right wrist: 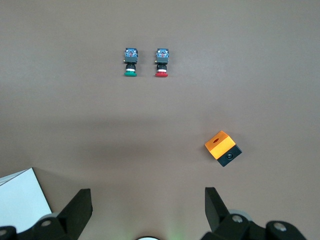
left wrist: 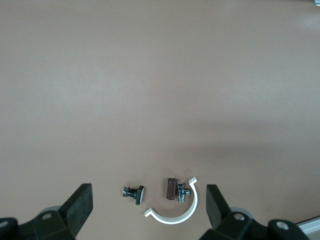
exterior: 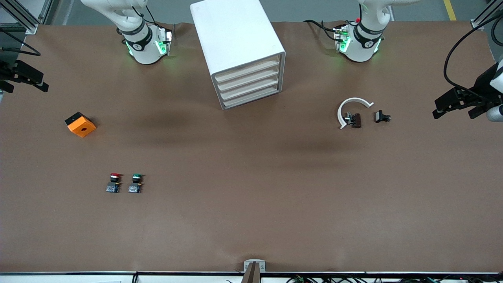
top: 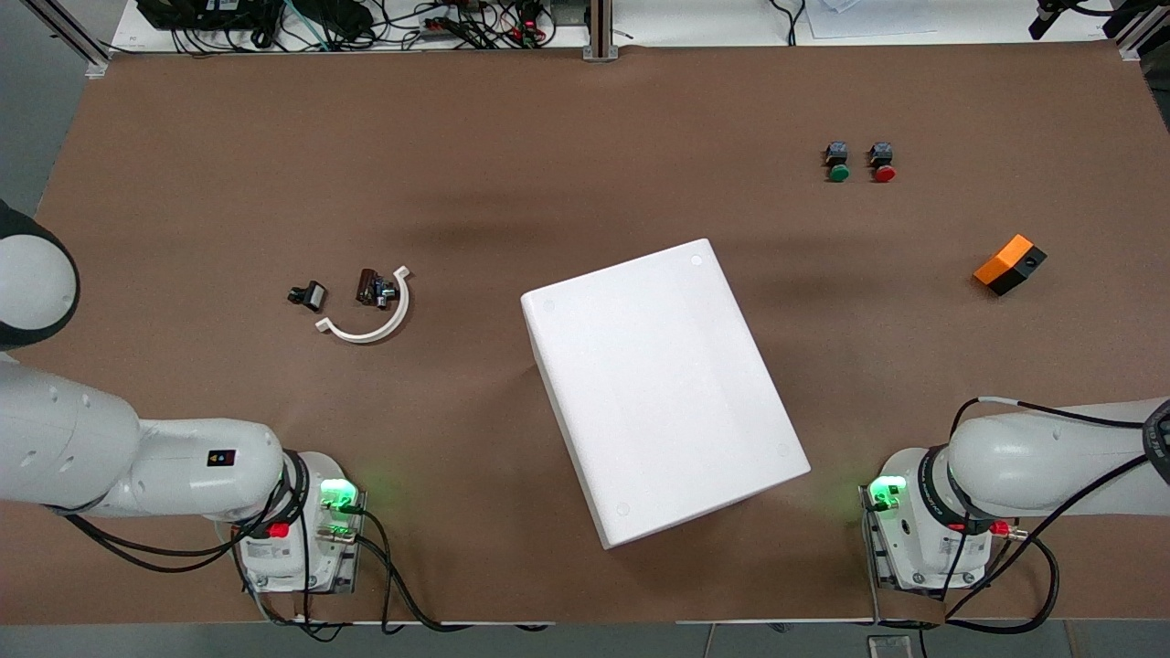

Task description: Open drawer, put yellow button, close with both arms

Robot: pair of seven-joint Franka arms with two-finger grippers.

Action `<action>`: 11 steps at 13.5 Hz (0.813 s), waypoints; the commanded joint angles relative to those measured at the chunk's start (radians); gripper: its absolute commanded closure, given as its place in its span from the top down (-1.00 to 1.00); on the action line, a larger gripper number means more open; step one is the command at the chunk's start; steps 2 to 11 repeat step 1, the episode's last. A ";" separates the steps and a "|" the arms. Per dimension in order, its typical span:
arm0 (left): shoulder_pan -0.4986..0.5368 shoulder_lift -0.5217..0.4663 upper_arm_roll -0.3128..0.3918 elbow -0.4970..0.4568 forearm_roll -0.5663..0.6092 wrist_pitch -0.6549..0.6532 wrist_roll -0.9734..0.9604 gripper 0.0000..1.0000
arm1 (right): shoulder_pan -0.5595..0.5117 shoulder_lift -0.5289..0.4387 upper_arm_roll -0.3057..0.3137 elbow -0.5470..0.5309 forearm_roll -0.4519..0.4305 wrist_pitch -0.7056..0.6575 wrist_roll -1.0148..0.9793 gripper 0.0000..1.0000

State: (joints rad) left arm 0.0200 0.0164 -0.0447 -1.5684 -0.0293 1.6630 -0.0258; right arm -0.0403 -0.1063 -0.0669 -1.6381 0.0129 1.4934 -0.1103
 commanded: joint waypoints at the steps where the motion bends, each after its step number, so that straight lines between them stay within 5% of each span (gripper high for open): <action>1: 0.000 0.002 -0.003 0.019 0.020 -0.022 0.001 1.00 | -0.004 -0.016 0.004 -0.006 0.002 -0.008 0.015 1.00; 11: 0.000 0.002 -0.003 0.019 0.020 -0.022 0.001 1.00 | -0.004 -0.016 0.004 -0.006 0.002 -0.008 0.015 1.00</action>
